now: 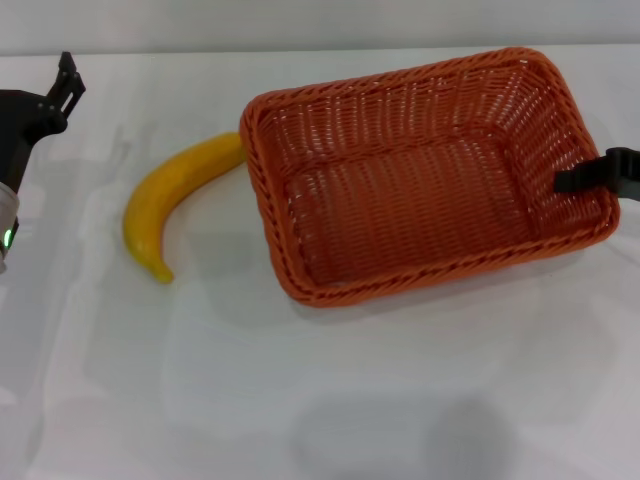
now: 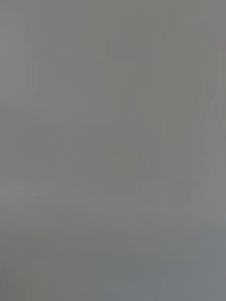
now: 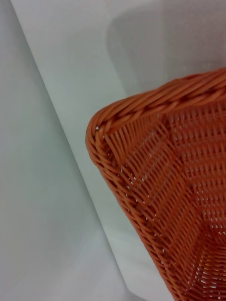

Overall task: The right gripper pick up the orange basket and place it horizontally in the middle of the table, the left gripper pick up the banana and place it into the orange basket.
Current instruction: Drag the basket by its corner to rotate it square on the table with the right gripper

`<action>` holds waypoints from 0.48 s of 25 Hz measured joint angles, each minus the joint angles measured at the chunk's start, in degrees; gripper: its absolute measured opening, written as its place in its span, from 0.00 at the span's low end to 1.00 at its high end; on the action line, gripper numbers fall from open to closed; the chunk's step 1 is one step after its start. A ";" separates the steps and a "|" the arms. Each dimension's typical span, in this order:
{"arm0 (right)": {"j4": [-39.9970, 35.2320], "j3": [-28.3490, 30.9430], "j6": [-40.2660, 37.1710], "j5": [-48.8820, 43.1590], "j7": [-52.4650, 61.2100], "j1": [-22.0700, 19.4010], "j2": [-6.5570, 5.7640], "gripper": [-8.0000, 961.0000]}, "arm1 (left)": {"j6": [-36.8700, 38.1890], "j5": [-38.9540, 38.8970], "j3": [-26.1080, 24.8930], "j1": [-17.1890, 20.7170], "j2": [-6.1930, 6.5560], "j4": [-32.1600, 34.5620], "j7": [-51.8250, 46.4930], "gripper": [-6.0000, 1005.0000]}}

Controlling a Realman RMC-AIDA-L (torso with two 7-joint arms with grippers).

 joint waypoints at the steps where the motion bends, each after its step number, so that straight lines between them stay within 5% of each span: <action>1: -0.29 -0.03 0.27 0.04 0.16 -0.26 0.15 0.22 | 0.00 0.00 -0.03 0.00 0.01 0.00 0.00 0.89; 12: -0.45 -1.26 2.24 0.76 0.71 -1.18 0.64 0.23 | 0.00 -0.08 -0.07 -0.18 0.01 -0.09 0.00 0.89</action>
